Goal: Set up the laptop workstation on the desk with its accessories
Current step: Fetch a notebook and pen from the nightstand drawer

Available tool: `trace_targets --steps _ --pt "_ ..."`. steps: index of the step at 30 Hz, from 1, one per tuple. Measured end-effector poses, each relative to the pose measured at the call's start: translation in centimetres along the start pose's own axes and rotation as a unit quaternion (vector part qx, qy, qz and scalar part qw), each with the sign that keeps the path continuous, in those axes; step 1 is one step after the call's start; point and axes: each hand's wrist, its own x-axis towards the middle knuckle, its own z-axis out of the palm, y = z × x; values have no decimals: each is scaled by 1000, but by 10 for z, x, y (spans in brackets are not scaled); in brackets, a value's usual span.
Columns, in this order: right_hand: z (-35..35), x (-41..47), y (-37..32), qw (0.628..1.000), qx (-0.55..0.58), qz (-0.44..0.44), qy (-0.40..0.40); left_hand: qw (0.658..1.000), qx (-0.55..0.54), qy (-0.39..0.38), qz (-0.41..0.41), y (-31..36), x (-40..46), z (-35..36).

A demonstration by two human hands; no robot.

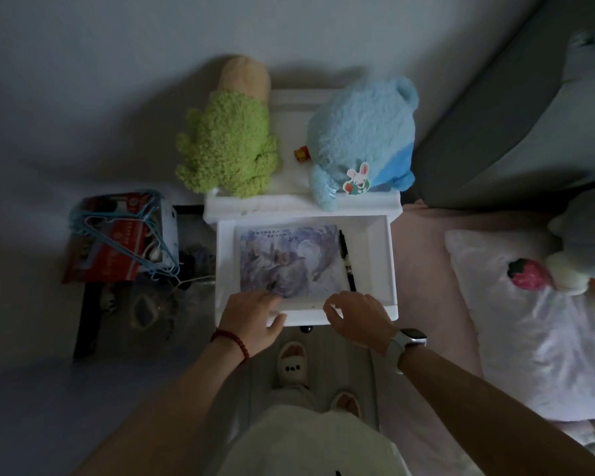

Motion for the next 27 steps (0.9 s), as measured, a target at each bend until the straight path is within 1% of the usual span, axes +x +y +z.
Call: trace_targets --steps 2,4,7,9,11,16,19,22,24,27 --pt "-6 13 0 998 47 44 16 1000 4 18 -17 -1 21 -5" --pt "-10 30 4 991 68 106 47 998 14 21 -52 -5 45 -5" --pt "-8 59 10 979 43 189 68 994 65 -25 -79 -13 85 4" --pt "-6 74 13 973 8 219 75 988 113 -66 -83 -18 108 12" --pt "-1 85 19 971 -9 228 69 980 154 -96 -87 -23 126 21" --pt "6 90 29 964 47 259 39 969 193 -116 -99 -23 141 26" --pt "4 90 27 955 88 283 32 967 206 -105 -107 -19 147 19" --pt "-1 89 24 941 162 293 42 971 196 -91 -102 -17 152 11" --pt "-4 84 21 937 191 288 53 976 188 -70 -86 -15 148 8" --pt "-11 70 17 935 203 286 58 980 187 -23 -59 -7 131 3"
